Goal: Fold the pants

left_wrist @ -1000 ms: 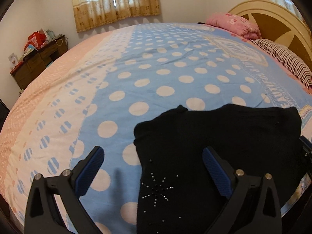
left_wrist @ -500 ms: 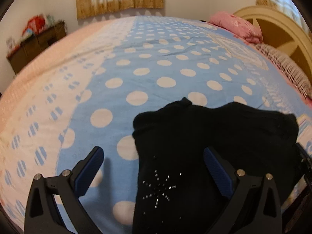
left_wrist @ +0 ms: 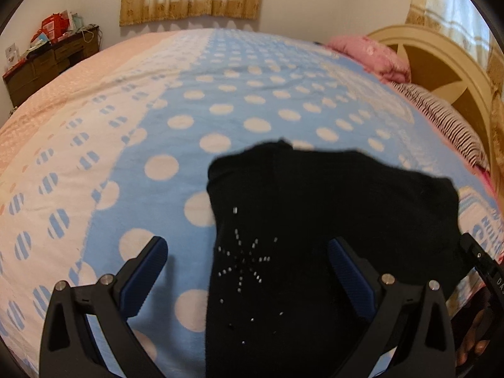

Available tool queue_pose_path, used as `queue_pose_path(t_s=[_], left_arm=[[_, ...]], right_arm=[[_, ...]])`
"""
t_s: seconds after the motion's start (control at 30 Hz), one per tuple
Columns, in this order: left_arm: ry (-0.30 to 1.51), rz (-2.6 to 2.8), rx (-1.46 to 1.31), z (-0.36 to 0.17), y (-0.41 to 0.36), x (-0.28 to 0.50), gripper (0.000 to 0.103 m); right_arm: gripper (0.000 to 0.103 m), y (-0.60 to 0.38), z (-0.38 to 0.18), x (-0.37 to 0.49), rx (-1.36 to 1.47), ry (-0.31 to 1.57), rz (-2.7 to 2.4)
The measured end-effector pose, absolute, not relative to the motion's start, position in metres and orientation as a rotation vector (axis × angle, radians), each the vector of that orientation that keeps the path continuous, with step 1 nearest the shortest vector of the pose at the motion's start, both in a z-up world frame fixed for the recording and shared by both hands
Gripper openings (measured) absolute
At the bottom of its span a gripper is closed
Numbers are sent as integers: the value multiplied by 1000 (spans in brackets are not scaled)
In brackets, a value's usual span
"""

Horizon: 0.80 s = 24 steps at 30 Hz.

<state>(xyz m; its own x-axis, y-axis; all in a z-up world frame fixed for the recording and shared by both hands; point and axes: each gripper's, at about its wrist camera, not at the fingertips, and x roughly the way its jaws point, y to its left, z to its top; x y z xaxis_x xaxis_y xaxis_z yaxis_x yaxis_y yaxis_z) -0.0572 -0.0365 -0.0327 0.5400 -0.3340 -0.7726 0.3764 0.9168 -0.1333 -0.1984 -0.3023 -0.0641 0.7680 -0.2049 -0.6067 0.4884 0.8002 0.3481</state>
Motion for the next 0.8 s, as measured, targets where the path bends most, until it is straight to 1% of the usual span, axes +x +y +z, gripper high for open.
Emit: queue_pose_path(t_s=[0.13, 0.23, 0.43, 0.8], left_arm=[[930, -416, 23, -39, -35, -55, 103], [927, -403, 56, -41, -39, -57, 103], [924, -390, 61, -42, -38, -58, 103], [940, -376, 53, -42, -37, -59, 103]], right_arm=[[55, -304, -68, -198, 543, 574, -387], [57, -298, -68, -194, 495, 593, -395], [58, -292, -67, -188, 477, 633, -406], [58, -287, -70, -185, 455, 652, -414]])
